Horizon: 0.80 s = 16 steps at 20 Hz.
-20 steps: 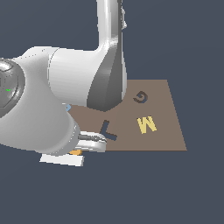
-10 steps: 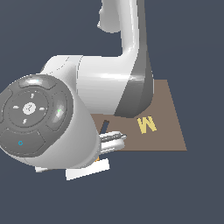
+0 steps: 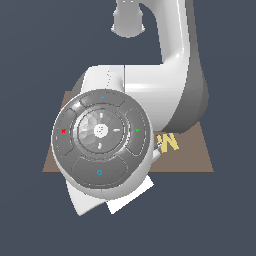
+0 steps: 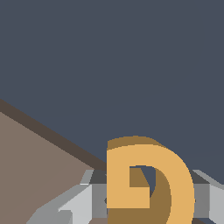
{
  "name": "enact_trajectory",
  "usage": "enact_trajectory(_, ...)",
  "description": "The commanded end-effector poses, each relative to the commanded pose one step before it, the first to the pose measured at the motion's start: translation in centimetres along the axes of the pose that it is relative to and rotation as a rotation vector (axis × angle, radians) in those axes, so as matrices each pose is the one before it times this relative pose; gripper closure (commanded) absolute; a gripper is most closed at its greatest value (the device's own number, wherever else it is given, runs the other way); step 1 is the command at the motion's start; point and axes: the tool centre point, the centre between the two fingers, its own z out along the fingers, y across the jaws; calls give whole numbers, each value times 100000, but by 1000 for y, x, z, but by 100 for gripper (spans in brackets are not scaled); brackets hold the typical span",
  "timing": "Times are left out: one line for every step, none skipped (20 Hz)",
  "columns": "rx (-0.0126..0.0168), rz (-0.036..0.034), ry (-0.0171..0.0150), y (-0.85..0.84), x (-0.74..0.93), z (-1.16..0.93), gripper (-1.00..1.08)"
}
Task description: Insert a designated object into the corresponding slot on a board.
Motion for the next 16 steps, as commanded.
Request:
enact_trajectory(-43, -7746, 45, -1070, 589, -62, 108)
enact_trajectory(-2, -3064, 4, -433, 234, -12, 108)
enact_trajectory(-2, -3095, 4, -438, 236, -12, 108)
enact_trajectory(-2, -3130, 4, -444, 238, -12, 108)
enact_trajectory(-2, -3171, 4, -451, 241, -12, 108)
enact_trajectory(-2, -3220, 4, -459, 245, -13, 108)
enact_trajectory(-2, -3273, 5, -467, 248, -13, 108)
enact_trajectory(-3, -3332, 5, -476, 253, -13, 108)
enact_trajectory(-3, -3396, 5, -487, 257, -14, 108)
enact_trajectory(-3, -3466, 5, -497, 262, -14, 108)
enact_trajectory(-3, -3542, 5, -509, 267, -14, 108)
enact_trajectory(-3, -3624, 5, -522, 273, -15, 108)
enact_trajectory(-3, -3710, 6, -535, 279, -15, 108)
enact_trajectory(-4, -3804, 6, -550, 286, -16, 108)
enact_trajectory(-4, -3901, 6, -565, 293, -16, 108)
enact_trajectory(-4, -4005, 6, -581, 300, -16, 108)
